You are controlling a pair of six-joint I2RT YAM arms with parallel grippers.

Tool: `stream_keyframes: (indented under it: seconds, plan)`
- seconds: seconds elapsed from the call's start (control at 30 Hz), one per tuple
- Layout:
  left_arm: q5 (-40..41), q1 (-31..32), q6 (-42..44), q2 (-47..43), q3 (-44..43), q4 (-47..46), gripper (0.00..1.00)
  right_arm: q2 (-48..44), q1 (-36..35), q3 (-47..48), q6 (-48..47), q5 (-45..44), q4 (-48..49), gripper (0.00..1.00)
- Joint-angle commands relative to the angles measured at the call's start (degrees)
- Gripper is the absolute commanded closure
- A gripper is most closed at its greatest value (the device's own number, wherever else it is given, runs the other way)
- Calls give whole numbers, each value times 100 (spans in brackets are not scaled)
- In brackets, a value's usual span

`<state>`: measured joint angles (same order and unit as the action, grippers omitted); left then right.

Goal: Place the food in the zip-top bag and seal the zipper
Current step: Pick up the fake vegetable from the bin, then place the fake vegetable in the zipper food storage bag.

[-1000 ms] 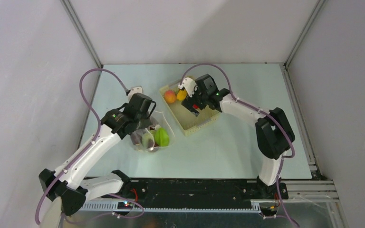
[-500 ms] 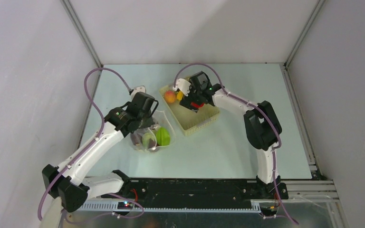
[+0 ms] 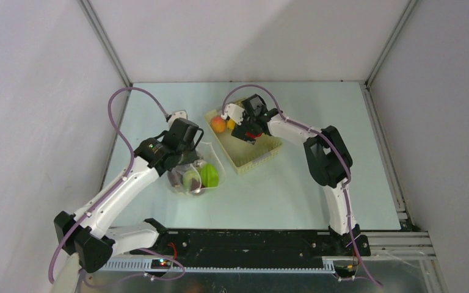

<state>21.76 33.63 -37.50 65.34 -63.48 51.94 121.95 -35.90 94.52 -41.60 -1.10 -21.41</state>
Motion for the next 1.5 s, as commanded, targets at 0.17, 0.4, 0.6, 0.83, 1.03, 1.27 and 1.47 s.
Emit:
stream_keyframes:
  seconds: [0.17,0.4,0.6,0.83,1.03,1.27,1.47]
  plan:
    - [61,-2,-3,-78,-131,-63,100,307,-71,278,-61,-160,-125,1]
    - [98,-3,23,-76,-171,-51,100,580,-133,356,-288,-885,-57,5]
    - [77,3,19,-44,-173,-59,100,501,-292,262,-347,-1083,186,23]
    - [76,3,-10,-132,-139,-63,100,67,-363,329,122,-951,155,58]
    - [55,3,-16,-220,-134,-79,100,-705,-368,-133,376,-924,511,67]
    - [65,3,-3,-287,-157,-76,100,-1687,-279,-584,1238,-138,453,68]
    - [96,2,5,-293,-179,-70,100,-3075,-105,-1235,2916,1350,559,69]
